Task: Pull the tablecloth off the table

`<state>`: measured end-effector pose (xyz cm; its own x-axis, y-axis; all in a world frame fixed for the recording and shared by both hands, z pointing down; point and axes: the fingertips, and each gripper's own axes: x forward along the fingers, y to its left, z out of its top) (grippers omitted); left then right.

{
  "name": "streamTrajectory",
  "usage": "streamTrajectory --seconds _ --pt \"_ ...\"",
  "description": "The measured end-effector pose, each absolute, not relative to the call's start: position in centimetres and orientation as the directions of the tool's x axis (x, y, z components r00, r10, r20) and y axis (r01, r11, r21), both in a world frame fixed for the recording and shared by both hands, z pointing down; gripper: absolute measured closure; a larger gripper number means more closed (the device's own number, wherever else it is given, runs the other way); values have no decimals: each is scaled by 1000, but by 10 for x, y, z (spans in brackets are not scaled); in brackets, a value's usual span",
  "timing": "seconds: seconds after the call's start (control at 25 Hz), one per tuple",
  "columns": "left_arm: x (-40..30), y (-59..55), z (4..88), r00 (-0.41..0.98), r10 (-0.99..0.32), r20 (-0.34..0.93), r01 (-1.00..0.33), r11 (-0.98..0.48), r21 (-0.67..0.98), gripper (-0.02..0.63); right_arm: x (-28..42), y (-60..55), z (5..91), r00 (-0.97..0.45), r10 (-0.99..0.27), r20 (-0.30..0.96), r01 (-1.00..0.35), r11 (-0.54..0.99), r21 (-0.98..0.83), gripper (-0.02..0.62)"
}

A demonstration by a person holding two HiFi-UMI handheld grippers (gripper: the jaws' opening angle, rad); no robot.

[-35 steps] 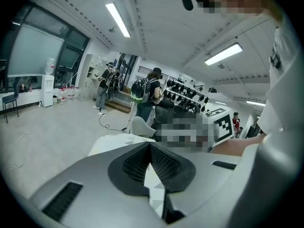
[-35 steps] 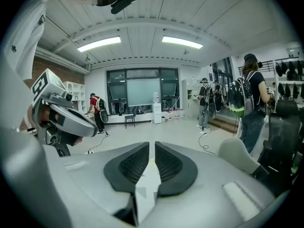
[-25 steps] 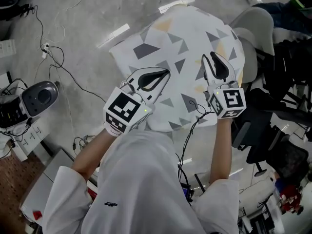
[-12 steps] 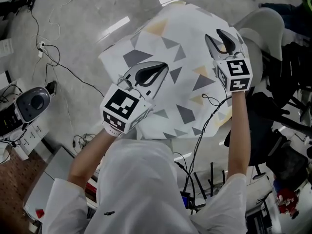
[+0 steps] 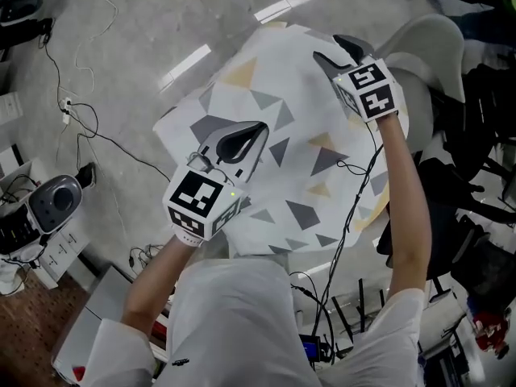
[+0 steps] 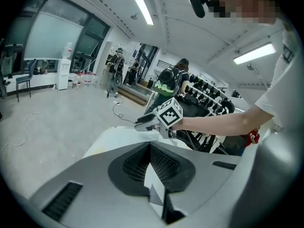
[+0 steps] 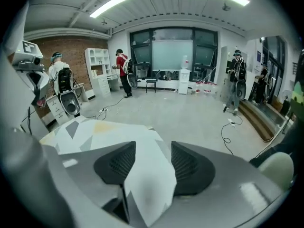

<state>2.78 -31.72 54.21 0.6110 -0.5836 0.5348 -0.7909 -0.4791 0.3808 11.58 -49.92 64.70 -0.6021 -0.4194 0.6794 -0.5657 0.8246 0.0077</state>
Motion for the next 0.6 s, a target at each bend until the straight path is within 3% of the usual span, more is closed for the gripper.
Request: streamTrajectory --seconds 0.24,0.6 --pt "24 -317 546 601 -593 536 -799 -464 382 600 108 -514 679 -564 -247 788 -459 887 -50 331" --pt "23 -307 546 596 -589 546 -803 -447 395 600 115 -536 711 -504 -71 861 -431 884 -180 293"
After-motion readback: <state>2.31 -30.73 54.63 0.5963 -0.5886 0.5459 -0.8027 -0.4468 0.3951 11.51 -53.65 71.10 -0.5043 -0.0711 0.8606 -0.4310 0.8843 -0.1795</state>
